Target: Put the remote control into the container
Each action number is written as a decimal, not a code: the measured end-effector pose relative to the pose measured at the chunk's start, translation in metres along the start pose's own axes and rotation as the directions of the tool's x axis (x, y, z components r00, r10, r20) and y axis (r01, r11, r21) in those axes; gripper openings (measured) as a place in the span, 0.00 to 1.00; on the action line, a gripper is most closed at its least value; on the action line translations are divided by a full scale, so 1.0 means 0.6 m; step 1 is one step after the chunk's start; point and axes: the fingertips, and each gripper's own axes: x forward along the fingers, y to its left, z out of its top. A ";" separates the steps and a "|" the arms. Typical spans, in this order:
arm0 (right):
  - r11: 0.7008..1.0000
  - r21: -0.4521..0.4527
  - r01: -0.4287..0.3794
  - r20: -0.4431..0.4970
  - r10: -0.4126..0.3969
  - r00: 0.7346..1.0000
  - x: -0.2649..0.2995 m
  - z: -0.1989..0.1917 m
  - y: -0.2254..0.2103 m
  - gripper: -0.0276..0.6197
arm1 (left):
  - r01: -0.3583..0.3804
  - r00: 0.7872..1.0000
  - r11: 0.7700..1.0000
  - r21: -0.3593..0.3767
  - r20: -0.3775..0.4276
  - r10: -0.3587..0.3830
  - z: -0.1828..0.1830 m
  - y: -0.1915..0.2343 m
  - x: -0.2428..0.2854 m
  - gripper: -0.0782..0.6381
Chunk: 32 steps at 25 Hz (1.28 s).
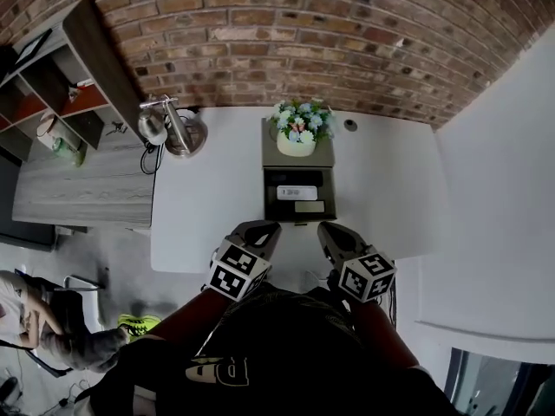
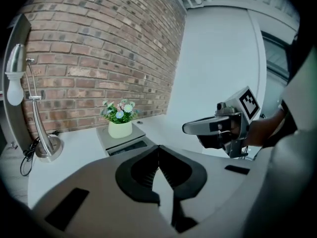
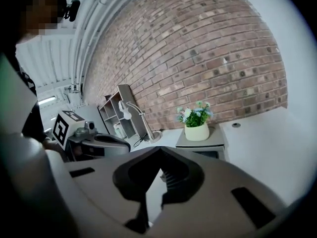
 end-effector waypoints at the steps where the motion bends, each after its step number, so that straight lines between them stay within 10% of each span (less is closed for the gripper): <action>1: 1.000 -0.019 -0.011 0.005 0.012 1.000 -0.009 0.001 0.006 0.05 | 0.000 1.000 1.000 -0.002 0.012 0.000 0.005 -0.014 -0.006 0.12; 21: 0.976 -0.086 -0.199 0.018 0.201 0.979 -0.339 -0.111 0.014 0.05 | -0.199 0.972 0.971 -0.136 0.096 0.213 -0.076 -0.349 -0.057 0.12; 32: 0.972 -0.076 -0.222 0.006 0.223 0.975 -0.371 -0.176 0.048 0.05 | -0.263 0.961 0.947 -0.185 0.038 0.274 -0.142 -0.380 -0.122 0.12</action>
